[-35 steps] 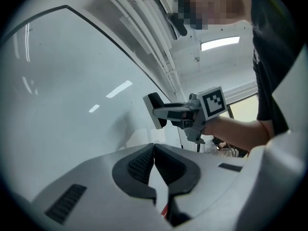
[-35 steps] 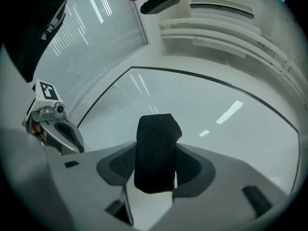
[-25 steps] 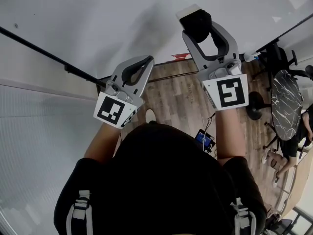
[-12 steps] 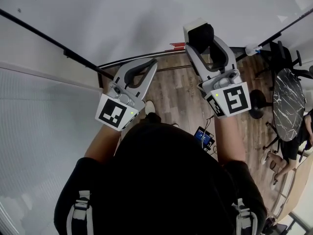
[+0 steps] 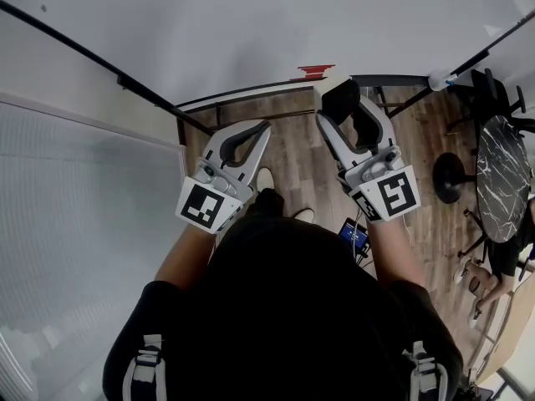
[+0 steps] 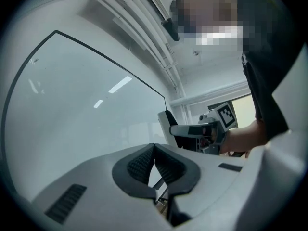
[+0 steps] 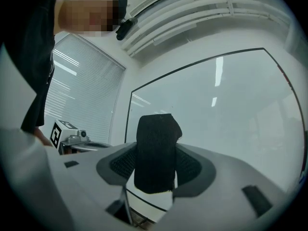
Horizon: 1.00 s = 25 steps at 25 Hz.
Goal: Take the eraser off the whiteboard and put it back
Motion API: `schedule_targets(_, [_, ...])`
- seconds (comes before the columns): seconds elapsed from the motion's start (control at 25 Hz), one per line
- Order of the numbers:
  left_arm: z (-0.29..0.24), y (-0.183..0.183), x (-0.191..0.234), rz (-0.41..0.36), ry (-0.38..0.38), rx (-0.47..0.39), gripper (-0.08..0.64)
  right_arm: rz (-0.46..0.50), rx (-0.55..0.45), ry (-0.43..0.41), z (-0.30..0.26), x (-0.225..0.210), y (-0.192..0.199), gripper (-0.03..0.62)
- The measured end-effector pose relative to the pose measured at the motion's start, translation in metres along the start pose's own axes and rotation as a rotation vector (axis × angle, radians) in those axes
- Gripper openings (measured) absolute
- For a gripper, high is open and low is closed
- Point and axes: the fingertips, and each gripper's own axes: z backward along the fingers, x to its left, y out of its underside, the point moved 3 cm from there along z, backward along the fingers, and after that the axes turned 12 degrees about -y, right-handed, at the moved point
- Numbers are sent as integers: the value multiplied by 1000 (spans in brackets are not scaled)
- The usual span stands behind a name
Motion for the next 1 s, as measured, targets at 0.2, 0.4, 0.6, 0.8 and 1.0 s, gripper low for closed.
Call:
schedule_targets(0.2, [13, 18, -9, 24, 22, 3, 5, -45, -27, -32, 12, 30, 22, 223])
schedule_targets(0.4, [23, 27, -17, 27, 38, 24, 5, -106, -56, -26, 20, 47, 36, 224])
schedule_targets(0.6, [30, 36, -18, 41, 40, 41, 5, -101, -16, -6, 19, 57, 48, 224])
schedule_targets(0.8, [29, 37, -11, 60, 29, 43, 5, -99, 1, -9, 14, 58, 53, 224])
schedule_targets(1.0, [26, 36, -10, 54, 32, 39, 5, -90, 23, -10, 14, 55, 59, 224])
